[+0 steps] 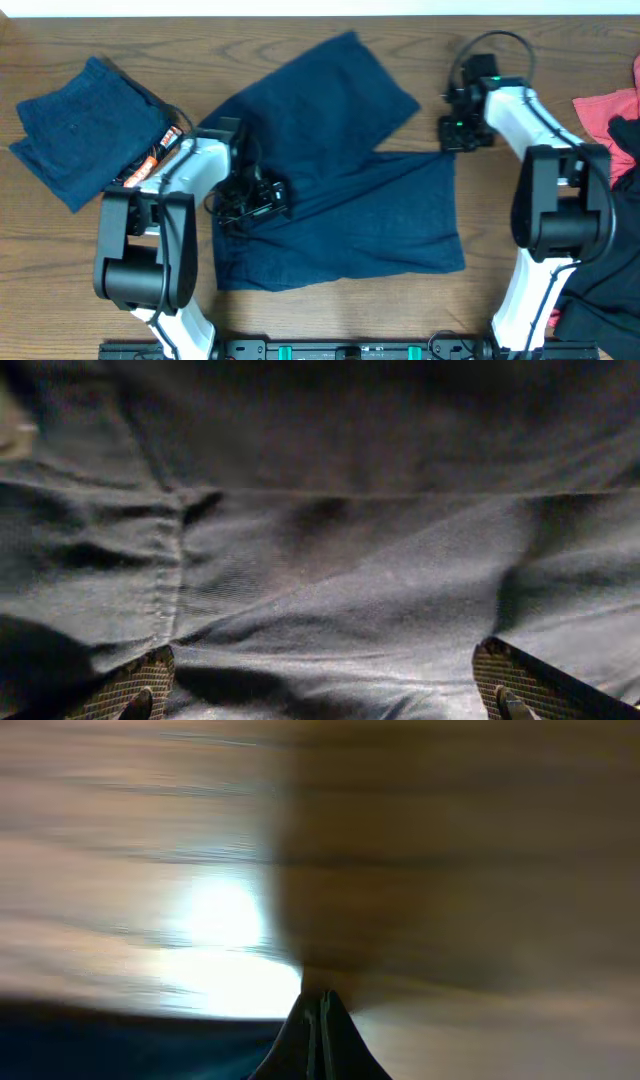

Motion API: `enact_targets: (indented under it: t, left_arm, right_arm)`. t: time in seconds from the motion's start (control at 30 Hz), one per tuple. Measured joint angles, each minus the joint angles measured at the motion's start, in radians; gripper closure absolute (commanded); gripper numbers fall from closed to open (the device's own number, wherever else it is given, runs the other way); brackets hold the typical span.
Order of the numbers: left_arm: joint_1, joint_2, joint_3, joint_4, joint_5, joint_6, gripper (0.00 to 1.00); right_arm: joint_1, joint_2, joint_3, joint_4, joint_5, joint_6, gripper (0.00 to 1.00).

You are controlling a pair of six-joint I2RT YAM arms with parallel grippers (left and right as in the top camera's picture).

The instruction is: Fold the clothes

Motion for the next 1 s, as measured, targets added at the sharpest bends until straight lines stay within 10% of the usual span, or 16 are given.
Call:
enact_targets:
  t: [0.43, 0.57, 1.0]
  left_arm:
    - [0.007, -0.033, 0.034, 0.041, -0.06, 0.034, 0.02]
    - [0.02, -0.127, 0.061, 0.012, -0.101, 0.045, 0.02]
    - [0.021, -0.437, 0.008, -0.223, -0.217, -0.119, 0.02]
  right_arm:
    - [-0.127, -0.124, -0.012, -0.076, 0.078, 0.015, 0.75]
    - [-0.127, -0.21, -0.012, -0.112, 0.043, 0.03, 0.01]
    - [-0.114, -0.487, -0.047, -0.38, -0.041, 0.144, 0.02]
